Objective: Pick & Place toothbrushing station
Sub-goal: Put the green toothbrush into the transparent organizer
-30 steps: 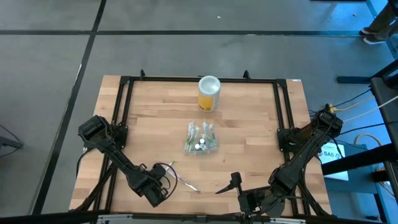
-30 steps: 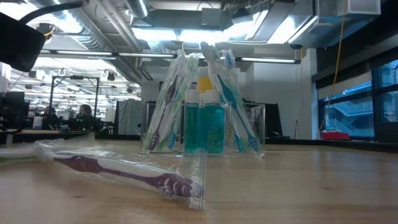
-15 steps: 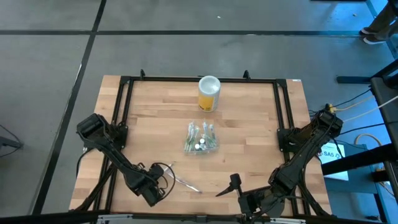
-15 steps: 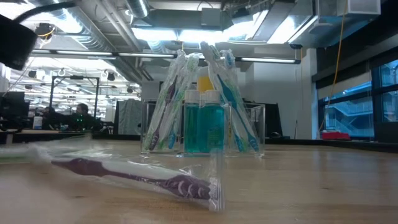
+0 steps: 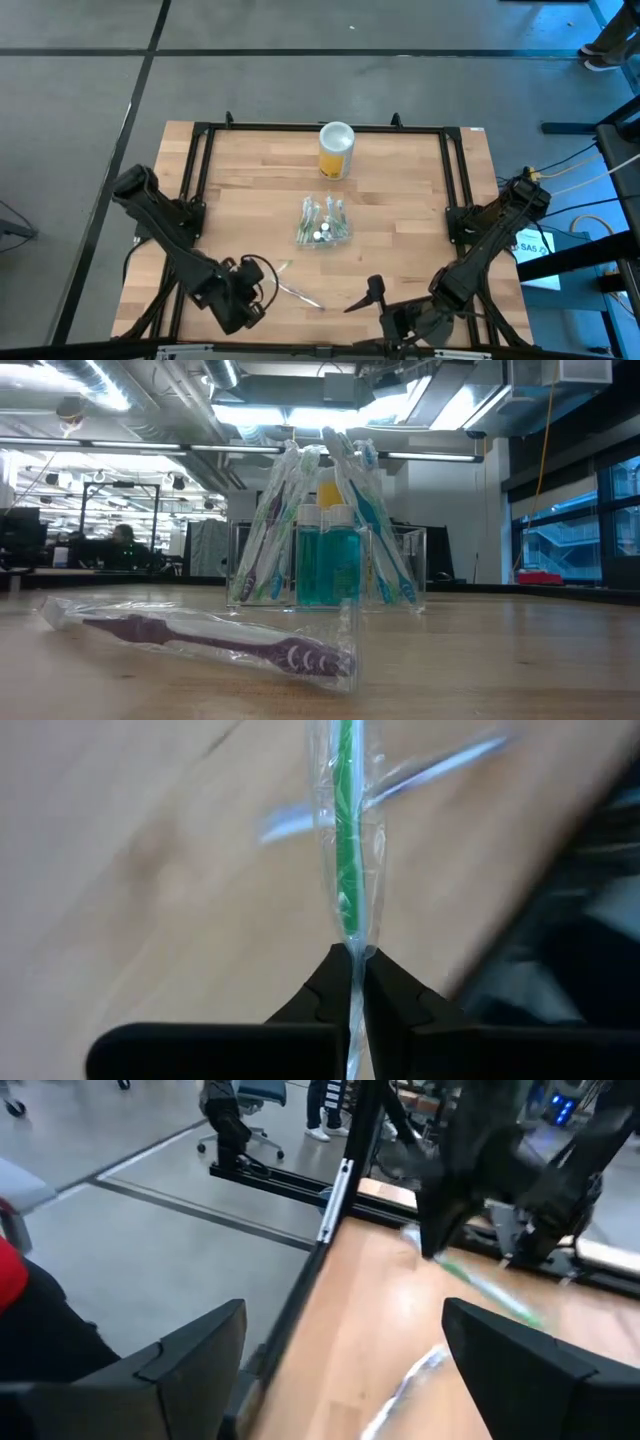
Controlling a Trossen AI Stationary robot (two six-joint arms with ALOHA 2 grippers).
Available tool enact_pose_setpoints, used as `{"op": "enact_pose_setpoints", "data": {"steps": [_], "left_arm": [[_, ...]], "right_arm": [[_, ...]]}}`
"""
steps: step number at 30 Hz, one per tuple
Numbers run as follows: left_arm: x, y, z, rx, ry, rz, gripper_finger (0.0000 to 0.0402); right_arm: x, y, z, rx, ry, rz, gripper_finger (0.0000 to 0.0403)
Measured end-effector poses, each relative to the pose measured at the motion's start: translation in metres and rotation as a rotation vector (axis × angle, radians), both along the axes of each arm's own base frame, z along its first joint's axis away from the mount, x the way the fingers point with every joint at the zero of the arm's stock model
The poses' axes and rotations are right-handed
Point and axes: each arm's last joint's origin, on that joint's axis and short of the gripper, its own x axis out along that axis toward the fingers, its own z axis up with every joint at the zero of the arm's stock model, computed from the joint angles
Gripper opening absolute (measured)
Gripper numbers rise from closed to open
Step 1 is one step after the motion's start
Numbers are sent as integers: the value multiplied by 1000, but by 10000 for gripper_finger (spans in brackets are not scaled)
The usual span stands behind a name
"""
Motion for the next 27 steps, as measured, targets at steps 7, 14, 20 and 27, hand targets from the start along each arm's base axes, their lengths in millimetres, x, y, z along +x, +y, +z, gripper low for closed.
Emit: {"op": "enact_pose_setpoints", "data": {"steps": [7,14,20,27], "left_arm": [[1,3,87,19,-358,-71,5],[7,20,118,-51,-487,-65,4],[29,41,121,-119,-469,-86,5],[50,68,120,-161,-424,-107,5]], "right_arm": [[9,-7,4,-258,-106,34,331],[13,-10,26,-695,-265,-88,313],[18,-15,29,-875,-256,-132,299],[26,-24,25,-978,-202,-237,290]]}}
